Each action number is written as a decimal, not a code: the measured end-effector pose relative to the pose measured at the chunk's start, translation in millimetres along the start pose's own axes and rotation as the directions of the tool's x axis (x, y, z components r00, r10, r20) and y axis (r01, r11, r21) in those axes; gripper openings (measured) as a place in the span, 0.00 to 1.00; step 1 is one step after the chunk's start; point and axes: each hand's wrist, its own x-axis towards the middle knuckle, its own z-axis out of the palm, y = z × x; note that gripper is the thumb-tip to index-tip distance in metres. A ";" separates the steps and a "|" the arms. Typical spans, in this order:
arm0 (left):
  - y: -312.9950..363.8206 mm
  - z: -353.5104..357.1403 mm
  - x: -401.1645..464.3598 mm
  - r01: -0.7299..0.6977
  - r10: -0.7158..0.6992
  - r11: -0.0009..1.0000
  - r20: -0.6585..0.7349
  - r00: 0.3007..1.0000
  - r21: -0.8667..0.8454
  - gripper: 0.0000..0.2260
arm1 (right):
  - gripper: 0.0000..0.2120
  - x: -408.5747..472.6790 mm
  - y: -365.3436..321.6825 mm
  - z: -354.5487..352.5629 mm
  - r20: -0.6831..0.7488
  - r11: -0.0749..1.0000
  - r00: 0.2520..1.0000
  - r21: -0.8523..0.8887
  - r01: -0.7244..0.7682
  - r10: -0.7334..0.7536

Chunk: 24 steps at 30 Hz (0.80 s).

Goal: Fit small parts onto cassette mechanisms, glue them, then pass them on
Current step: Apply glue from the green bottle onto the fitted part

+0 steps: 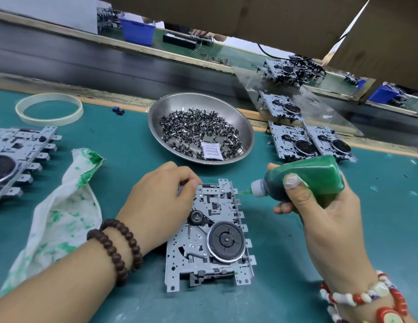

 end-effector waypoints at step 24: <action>-0.4 -0.2 1.2 0.015 -0.015 1.000 0.039 0.999 0.000 0.09 | 0.13 2.0 -5.2 -1.5 -0.043 0.989 0.993 0.104 -0.103 0.108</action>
